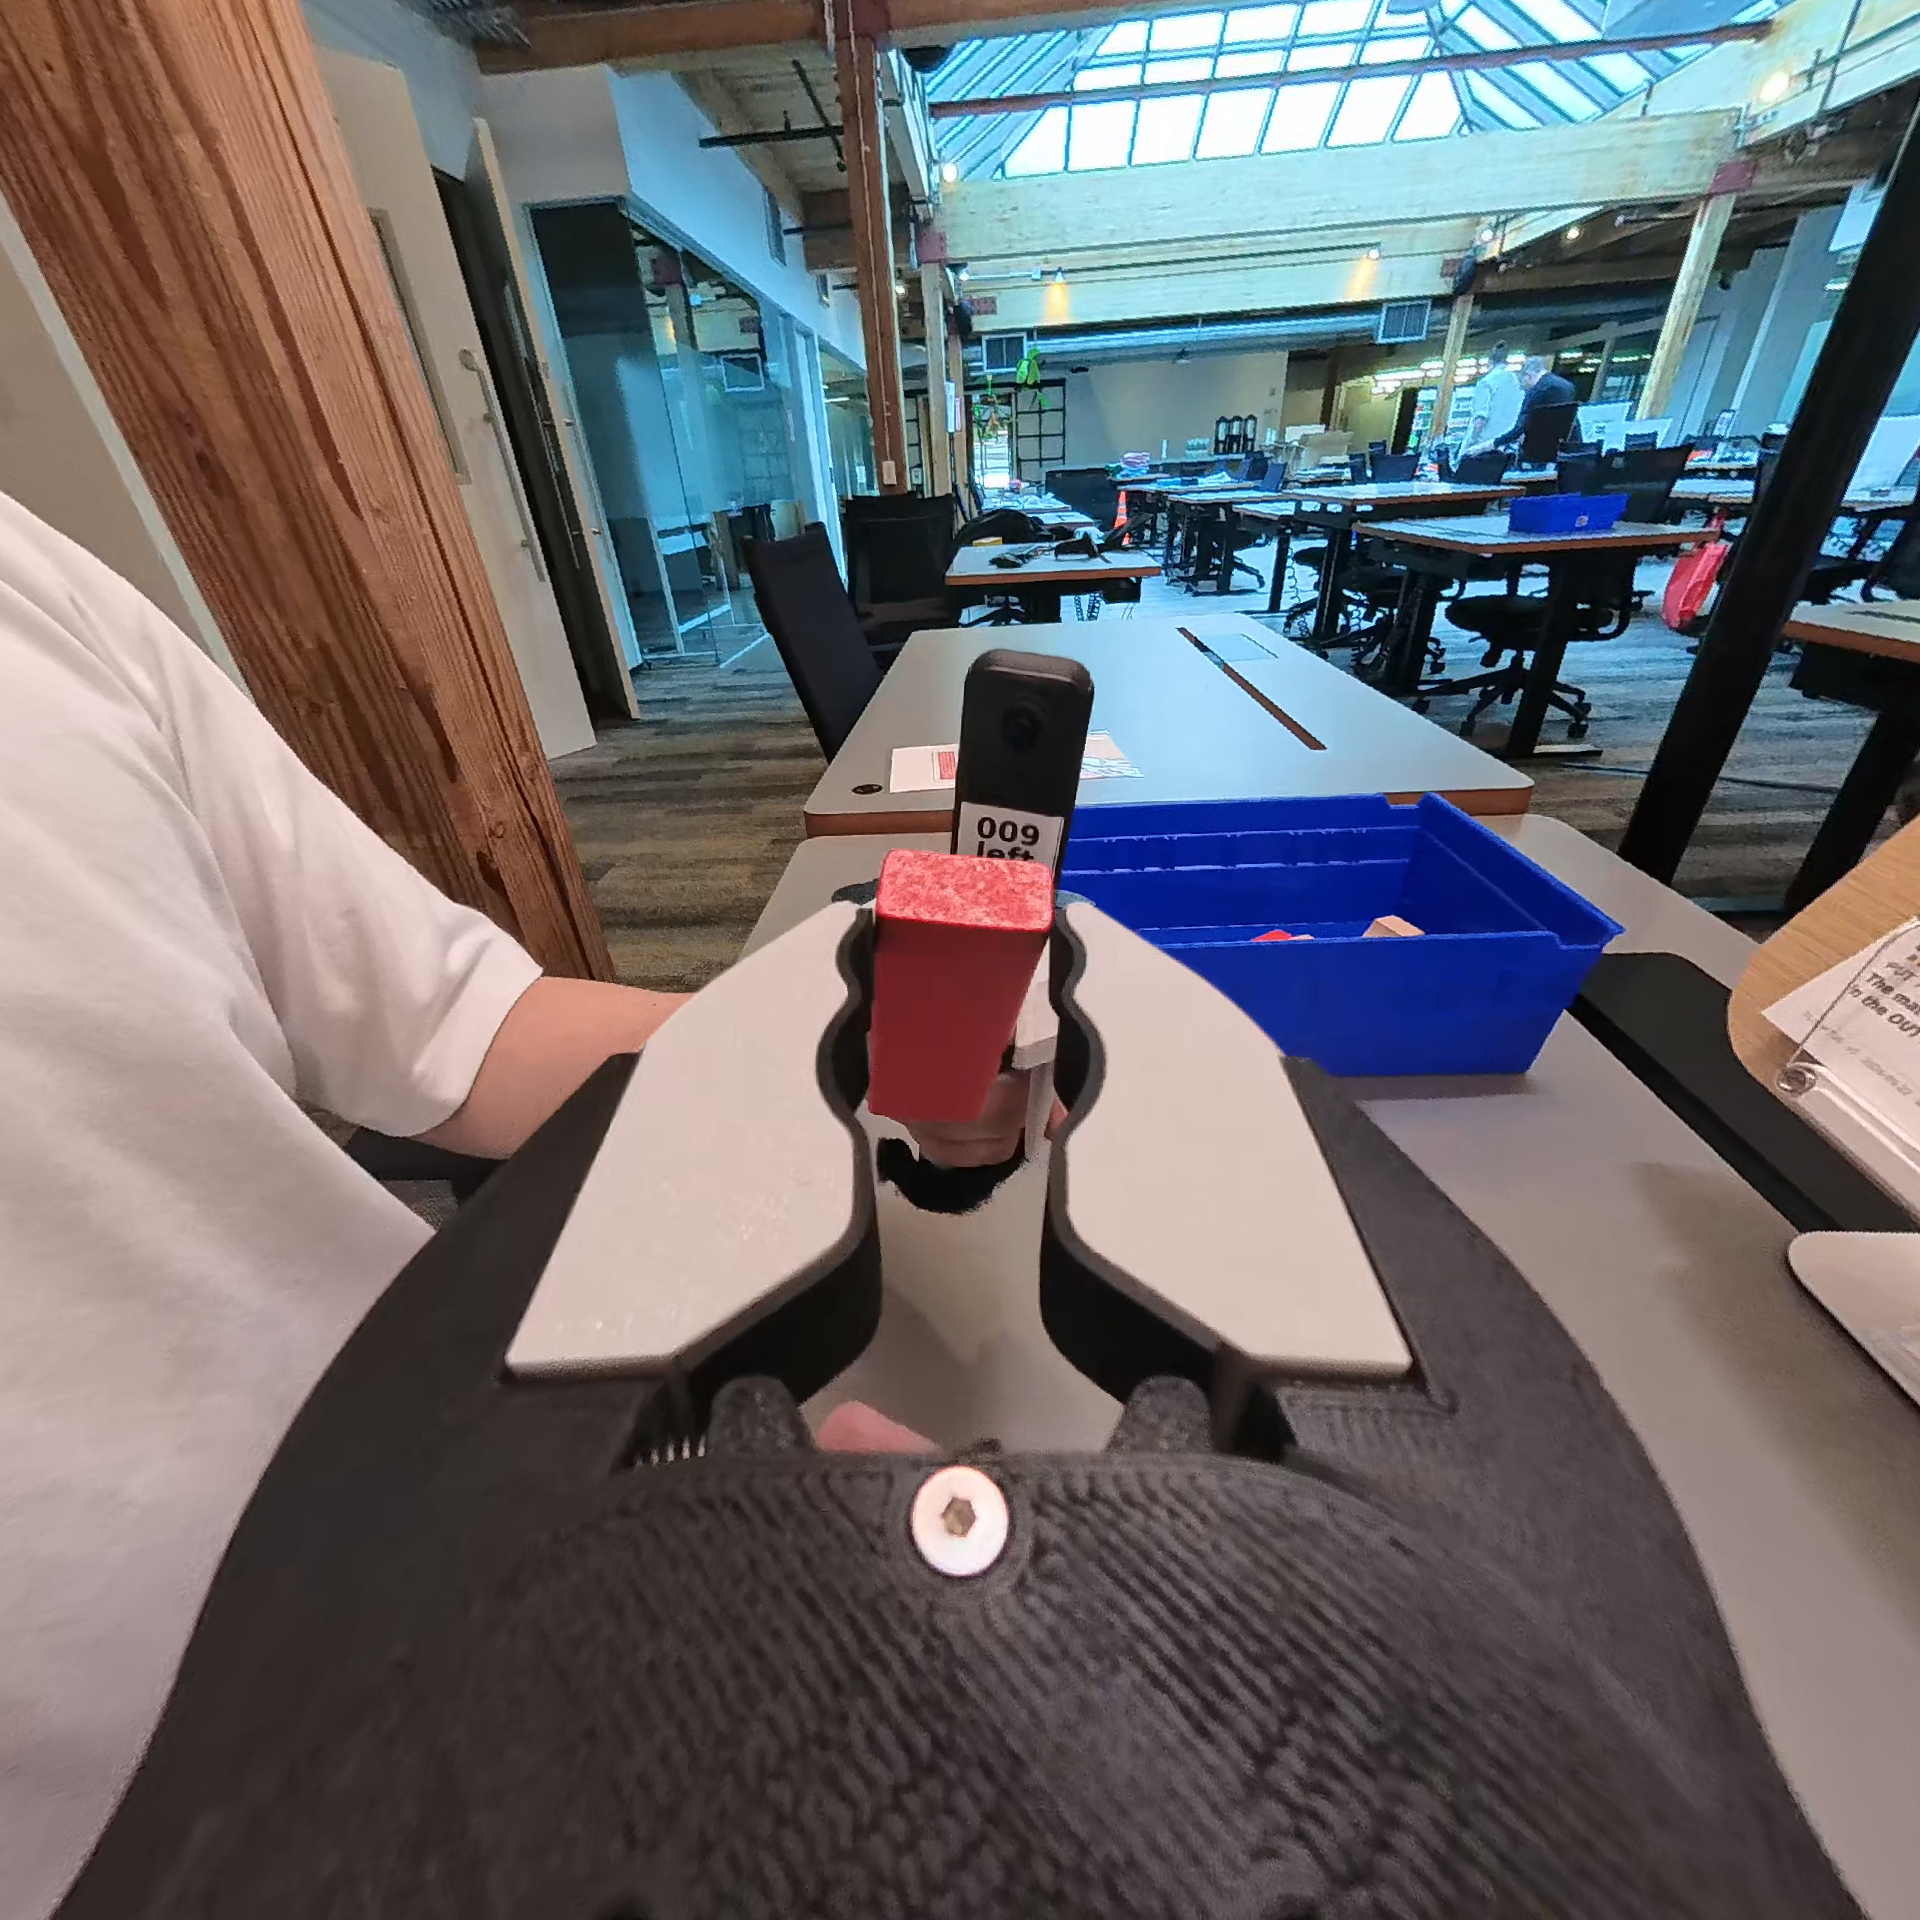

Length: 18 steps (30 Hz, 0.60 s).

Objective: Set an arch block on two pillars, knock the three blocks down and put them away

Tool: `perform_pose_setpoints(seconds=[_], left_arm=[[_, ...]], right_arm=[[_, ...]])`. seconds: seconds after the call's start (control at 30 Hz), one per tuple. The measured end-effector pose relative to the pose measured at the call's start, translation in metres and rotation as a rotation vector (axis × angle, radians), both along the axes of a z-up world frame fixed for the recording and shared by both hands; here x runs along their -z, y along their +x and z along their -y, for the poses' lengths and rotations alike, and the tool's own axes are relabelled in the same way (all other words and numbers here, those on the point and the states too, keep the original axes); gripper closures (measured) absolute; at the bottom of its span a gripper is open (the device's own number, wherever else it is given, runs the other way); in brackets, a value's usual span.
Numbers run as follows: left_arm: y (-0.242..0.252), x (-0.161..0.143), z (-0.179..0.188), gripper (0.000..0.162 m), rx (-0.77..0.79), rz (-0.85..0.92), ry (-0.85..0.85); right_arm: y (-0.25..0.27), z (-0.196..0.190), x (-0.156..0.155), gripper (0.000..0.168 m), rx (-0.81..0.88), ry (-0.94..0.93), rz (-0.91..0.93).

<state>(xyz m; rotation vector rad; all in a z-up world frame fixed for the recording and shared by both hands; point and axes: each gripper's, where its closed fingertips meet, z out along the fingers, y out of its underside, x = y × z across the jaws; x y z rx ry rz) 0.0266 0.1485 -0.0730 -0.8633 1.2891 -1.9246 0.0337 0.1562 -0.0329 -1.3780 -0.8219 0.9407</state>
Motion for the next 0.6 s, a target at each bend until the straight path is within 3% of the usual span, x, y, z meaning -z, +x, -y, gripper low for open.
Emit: perform_pose_setpoints(seconds=[0.2,0.3,0.43,0.5,0.6], left_arm=[[0.004,0.008,-0.009,0.13,-0.057,-0.05,-0.02],[0.007,0.015,-0.031,0.103,-0.242,-0.082,0.012],[0.004,0.031,-0.051,0.101,-0.443,-0.181,0.137],[0.003,0.043,-0.052,0.101,-0.483,-0.236,0.197],[0.001,0.055,-0.047,0.101,-0.492,-0.271,0.231]], right_arm=[[0.004,-0.008,0.009,0.137,0.046,-0.029,0.062],[0.017,-0.021,0.02,0.137,0.13,-0.044,0.155],[0.046,-0.046,0.05,0.137,0.196,-0.04,0.339],[0.058,-0.057,0.071,0.136,0.179,0.009,0.42],[0.074,-0.074,0.103,0.136,0.15,-0.09,0.407]])
